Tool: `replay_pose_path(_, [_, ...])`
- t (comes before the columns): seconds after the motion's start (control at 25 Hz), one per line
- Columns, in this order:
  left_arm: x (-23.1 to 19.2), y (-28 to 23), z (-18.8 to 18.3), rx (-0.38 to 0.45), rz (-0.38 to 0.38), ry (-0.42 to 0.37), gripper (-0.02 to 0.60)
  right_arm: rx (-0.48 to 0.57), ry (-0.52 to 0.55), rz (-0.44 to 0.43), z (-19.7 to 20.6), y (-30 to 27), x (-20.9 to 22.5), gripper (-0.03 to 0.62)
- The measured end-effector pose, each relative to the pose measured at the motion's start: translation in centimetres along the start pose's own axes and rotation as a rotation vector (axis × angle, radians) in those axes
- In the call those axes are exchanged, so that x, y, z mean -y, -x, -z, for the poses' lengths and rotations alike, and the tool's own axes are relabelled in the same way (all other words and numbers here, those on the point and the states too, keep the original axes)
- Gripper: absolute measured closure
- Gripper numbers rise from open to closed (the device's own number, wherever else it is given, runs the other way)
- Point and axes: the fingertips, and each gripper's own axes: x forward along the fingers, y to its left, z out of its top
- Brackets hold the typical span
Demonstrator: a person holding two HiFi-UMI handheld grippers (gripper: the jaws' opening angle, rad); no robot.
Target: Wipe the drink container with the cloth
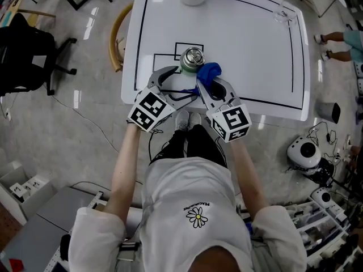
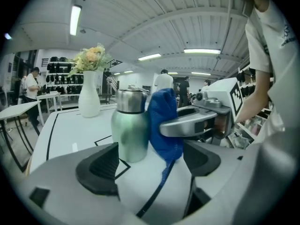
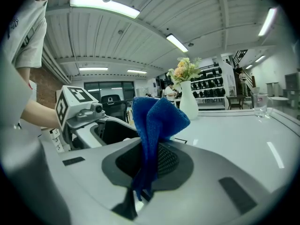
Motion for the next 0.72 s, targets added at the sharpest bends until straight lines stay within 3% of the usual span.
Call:
replay_pose_path(0.24, [-4.2,-0.8,-0.8,0.004,-0.008,0.008,0.167,0.002,0.007,0.009,0.0,-0.1,0.1,0.551])
replay_pose_path(0.44, [-3.9,-1.9,-0.4,-0.018,0.033,-0.007,0.167,0.006,0.018,0.039,-0.3,-0.1,1.2,0.551])
replay_pose_path(0.72, [-3.9,-2.8,0.0,-0.030,0.034,-0.010,0.167,-0.010,0.047,0.075,-0.6,-0.5,3.5,0.551])
